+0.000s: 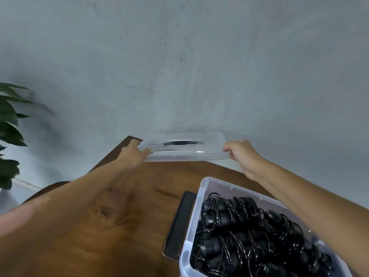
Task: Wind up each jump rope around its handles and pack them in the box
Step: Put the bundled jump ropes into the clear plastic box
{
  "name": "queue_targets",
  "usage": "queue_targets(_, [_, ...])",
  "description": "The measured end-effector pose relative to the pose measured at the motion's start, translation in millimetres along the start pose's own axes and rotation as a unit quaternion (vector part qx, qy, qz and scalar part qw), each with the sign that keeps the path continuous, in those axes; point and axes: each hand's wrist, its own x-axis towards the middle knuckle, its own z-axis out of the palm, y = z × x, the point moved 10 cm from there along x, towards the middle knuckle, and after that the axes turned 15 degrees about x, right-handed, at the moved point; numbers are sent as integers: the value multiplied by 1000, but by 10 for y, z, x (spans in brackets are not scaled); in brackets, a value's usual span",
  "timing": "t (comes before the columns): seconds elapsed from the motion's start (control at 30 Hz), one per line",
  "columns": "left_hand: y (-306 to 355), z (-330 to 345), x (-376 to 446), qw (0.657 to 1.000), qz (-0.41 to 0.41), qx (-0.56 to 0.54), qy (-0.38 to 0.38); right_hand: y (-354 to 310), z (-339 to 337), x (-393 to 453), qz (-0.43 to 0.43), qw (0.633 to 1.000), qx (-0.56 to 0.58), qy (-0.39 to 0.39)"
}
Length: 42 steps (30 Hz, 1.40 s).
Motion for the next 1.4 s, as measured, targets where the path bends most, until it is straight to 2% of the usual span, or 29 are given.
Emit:
queue_targets(0.3, [911, 8, -799, 998, 59, -36, 10, -258, -963, -677, -97, 991, -71, 65])
queue_targets(0.5, [1355, 64, -1415, 993, 117, 5, 33, -183, -1548, -1260, -131, 986, -34, 95])
queue_targets(0.63, [1542, 79, -1971, 987, 144, 47, 51, 79, -1862, -1708, -133, 987, -7, 85])
queue_targets(1.0, [1420, 347, -3017, 977, 184, 93, 55, 884, -2118, -2799, -75, 992, 51, 92])
queue_targets(1.4, [1064, 522, -3256, 973, 192, 98, 84, 1165, -2013, -3078, -46, 994, -18, 98])
